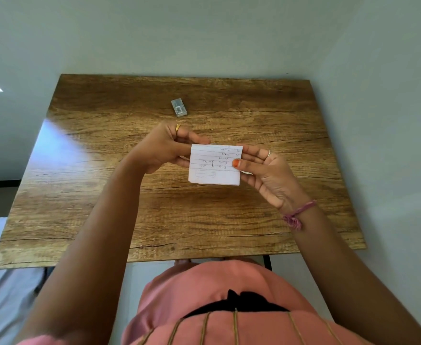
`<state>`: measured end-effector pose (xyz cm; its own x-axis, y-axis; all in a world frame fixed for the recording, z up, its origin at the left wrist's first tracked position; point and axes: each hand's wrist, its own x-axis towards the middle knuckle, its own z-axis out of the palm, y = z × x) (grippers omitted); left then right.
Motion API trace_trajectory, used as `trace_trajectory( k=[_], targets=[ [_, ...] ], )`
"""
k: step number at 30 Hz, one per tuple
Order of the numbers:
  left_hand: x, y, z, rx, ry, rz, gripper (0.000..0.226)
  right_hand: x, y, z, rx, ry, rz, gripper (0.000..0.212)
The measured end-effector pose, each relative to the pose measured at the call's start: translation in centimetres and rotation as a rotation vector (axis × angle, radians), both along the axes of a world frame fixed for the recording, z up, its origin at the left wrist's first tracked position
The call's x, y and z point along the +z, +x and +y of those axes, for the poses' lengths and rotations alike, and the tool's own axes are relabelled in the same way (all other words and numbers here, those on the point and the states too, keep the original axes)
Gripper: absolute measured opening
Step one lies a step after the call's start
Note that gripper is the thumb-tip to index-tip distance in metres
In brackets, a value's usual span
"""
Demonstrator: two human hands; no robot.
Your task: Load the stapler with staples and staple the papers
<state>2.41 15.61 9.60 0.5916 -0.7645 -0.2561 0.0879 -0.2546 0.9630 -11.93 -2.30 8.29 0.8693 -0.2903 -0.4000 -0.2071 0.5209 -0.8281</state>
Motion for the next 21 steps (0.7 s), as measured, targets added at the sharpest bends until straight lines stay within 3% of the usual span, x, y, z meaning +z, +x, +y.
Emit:
trace_trajectory(
  k=[4,7,12,21],
  targets=[
    [0.2,0.9,0.9,-0.167,0.092,0.125,0.034,-0.2,-0.4,-0.3,0.011,-0.01,0.041,0.03],
    [0.9,1.3,0.5,-0.209,0.094,0.196,0.031,-0.3,-0.5,-0.4,0.037,-0.017,0.062,0.031],
    [1.6,-0.2,-2.2,-0.23,0.288,-0.168,0.026,-0.1,-0.4,-0.2,0.093,-0.021,0.066,0.031],
    [1.4,-0.3,-2.5,-0.156,0.269,-0.171,0.019,-0.2,-0.1,-0.4,0.123,-0.034,0.071,0.033]
  ],
)
